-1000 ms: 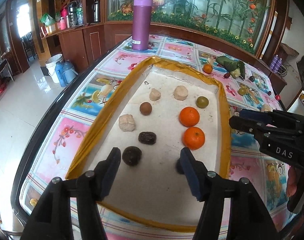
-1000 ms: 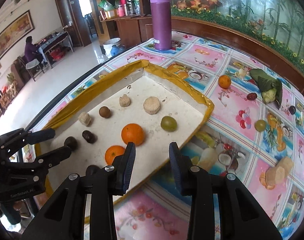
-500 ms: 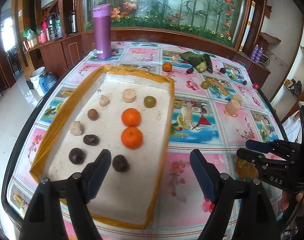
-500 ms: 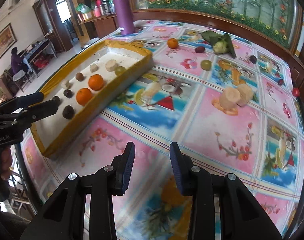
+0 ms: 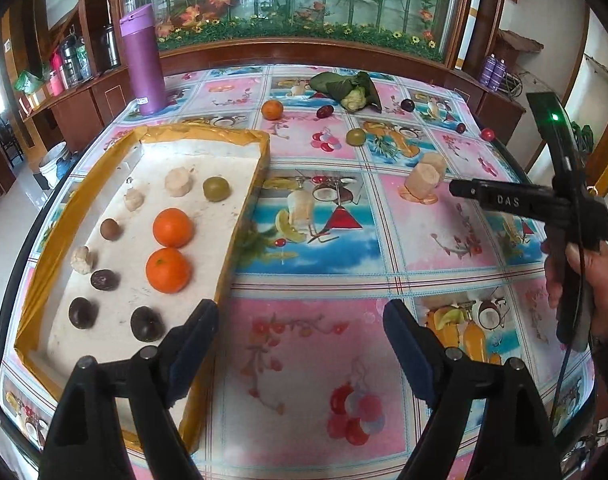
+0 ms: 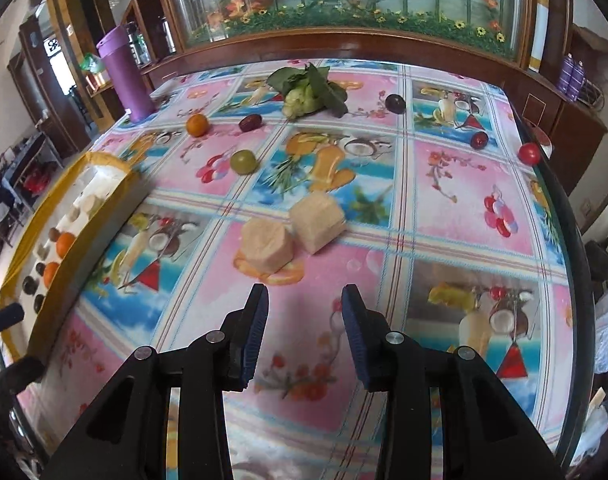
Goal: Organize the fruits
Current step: 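Grasp a beige cake cube with the right gripper while the left gripper grasps a round tan cake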
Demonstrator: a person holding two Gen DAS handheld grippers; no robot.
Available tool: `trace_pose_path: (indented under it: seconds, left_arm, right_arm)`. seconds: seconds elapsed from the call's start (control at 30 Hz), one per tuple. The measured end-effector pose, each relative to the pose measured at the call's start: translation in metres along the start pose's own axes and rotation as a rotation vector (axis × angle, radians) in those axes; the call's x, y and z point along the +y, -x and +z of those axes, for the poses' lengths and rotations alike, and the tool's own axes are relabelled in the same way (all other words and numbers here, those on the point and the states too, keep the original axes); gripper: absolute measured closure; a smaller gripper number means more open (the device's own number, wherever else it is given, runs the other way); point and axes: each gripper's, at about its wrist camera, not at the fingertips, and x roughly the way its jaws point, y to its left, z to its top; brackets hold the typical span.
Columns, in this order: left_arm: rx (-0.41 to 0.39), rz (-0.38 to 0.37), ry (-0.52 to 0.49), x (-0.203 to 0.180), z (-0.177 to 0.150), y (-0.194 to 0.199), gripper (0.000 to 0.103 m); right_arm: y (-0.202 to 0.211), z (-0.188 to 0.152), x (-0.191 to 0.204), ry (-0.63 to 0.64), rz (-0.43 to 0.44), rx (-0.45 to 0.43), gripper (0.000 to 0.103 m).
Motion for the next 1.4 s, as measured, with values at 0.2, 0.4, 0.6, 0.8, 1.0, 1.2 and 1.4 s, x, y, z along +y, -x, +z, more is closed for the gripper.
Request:
trace_pose_path:
  seconds: [0.2, 0.4, 0.6, 0.8, 1.0, 1.2, 1.4]
  left_arm:
    - [0.028, 0.023, -0.003, -0.009, 0.000, -0.008, 0.017]
    - [0.041, 0.043, -0.014, -0.022, 0.009, -0.016, 0.017]
    - [0.018, 0.050, -0.048, -0.049, 0.037, -0.035, 0.017]
    - [-0.033, -0.013, -0.035, -0.087, 0.075, -0.068, 0.017]
    - [-0.048, -0.040, -0.031, -0.116, 0.098, -0.107, 0.029]
    - [-0.005, -0.049, -0.023, -0.122, 0.099, -0.130, 0.068]
    - [0.001, -0.043, -0.016, -0.117, 0.083, -0.113, 0.068]
  right_arm:
    - [-0.028, 0.016, -0.009, 0.075, 0.021, 0.033, 0.066]
    - [-0.044, 0.030, -0.005, 0.142, 0.070, 0.025, 0.067]
    - [-0.036, 0.022, -0.011, 0.145, 0.081, 0.005, 0.074]
    - [0.000, -0.009, -0.040, 0.076, 0.073, -0.013, 0.074]
    - [0.023, -0.036, -0.061, 0.021, 0.072, -0.003, 0.074]
    - [0.033, -0.048, -0.072, -0.021, 0.079, -0.004, 0.074]
    - [0.042, -0.054, -0.074, -0.038, 0.086, -0.019, 0.074]
